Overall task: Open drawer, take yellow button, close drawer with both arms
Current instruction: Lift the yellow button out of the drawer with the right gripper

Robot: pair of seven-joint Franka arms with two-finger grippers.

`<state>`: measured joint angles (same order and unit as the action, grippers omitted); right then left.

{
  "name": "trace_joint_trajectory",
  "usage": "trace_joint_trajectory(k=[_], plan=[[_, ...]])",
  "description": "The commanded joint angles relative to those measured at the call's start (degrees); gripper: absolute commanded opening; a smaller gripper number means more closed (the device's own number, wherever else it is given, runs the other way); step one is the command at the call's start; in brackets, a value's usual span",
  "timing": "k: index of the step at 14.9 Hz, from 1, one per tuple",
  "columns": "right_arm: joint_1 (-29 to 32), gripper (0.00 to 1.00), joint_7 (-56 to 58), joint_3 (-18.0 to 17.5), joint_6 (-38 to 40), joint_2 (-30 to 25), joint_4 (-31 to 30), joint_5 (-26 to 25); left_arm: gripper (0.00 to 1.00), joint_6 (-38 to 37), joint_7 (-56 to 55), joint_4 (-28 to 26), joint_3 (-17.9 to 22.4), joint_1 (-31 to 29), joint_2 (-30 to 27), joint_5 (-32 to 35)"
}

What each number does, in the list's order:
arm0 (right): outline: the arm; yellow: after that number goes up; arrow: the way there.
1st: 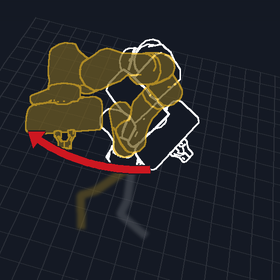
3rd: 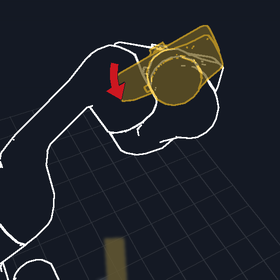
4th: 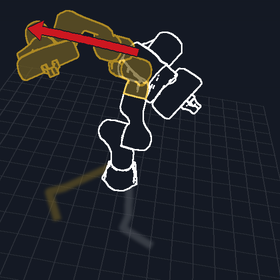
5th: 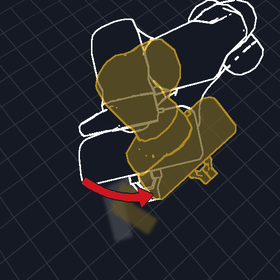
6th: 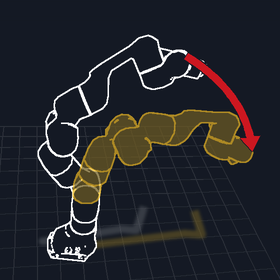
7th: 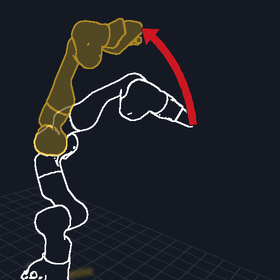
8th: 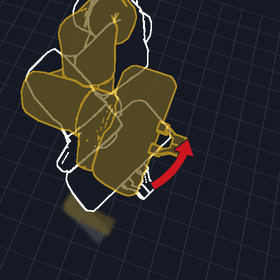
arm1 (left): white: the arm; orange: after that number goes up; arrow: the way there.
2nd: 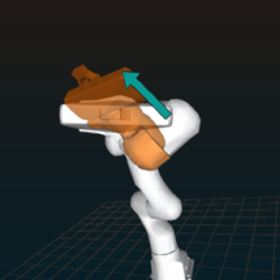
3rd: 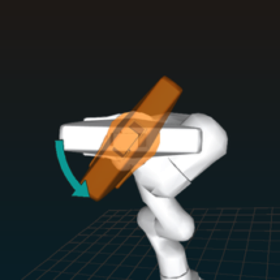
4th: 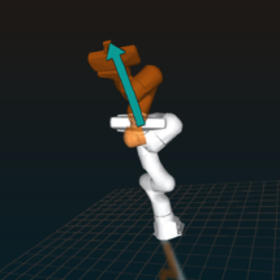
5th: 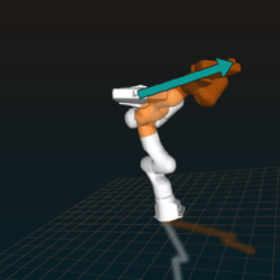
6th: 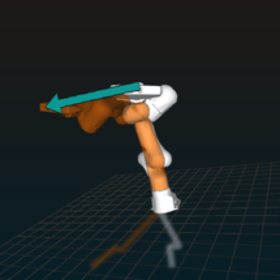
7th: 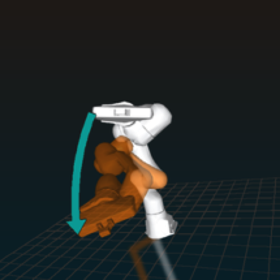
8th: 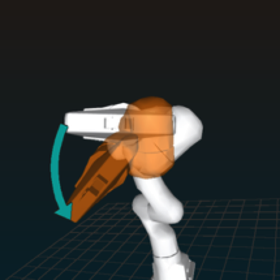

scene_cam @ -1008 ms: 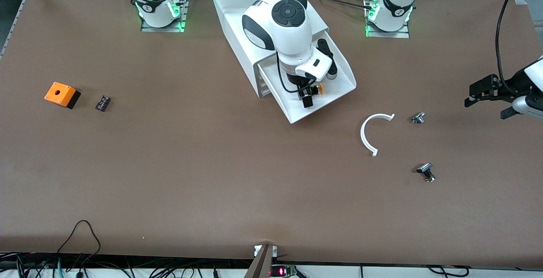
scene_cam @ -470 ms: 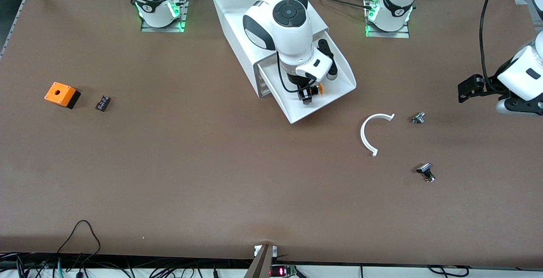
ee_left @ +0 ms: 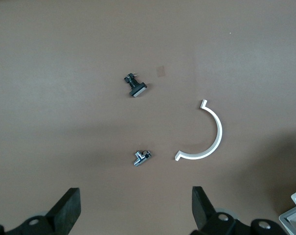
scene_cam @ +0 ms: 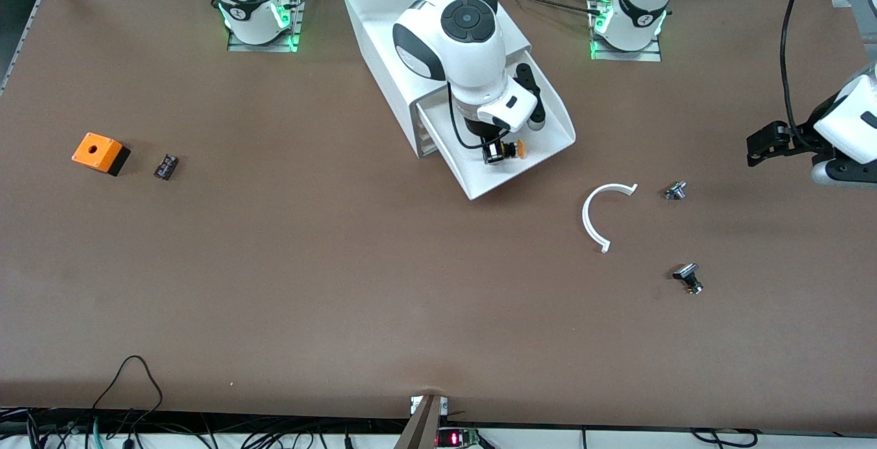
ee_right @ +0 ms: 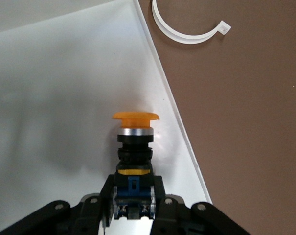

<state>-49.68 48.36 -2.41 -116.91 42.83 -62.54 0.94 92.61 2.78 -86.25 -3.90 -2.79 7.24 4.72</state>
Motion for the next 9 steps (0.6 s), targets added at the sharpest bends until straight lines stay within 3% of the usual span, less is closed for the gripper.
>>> trace_joint_trajectory(k=[1,9], plan=[[-0.9,0.25,-2.2,0.2,0.2,0.3,1.5,-0.8,1.00,-0.9,-0.1,0.9,-0.1,0.0,0.1,0.4],[-0.1,0.26,-8.8,0.7,3.6,-6.3,1.5,-1.0,1.00,-0.9,-0.1,0.9,-0.1,-0.1,0.1,0.4]])
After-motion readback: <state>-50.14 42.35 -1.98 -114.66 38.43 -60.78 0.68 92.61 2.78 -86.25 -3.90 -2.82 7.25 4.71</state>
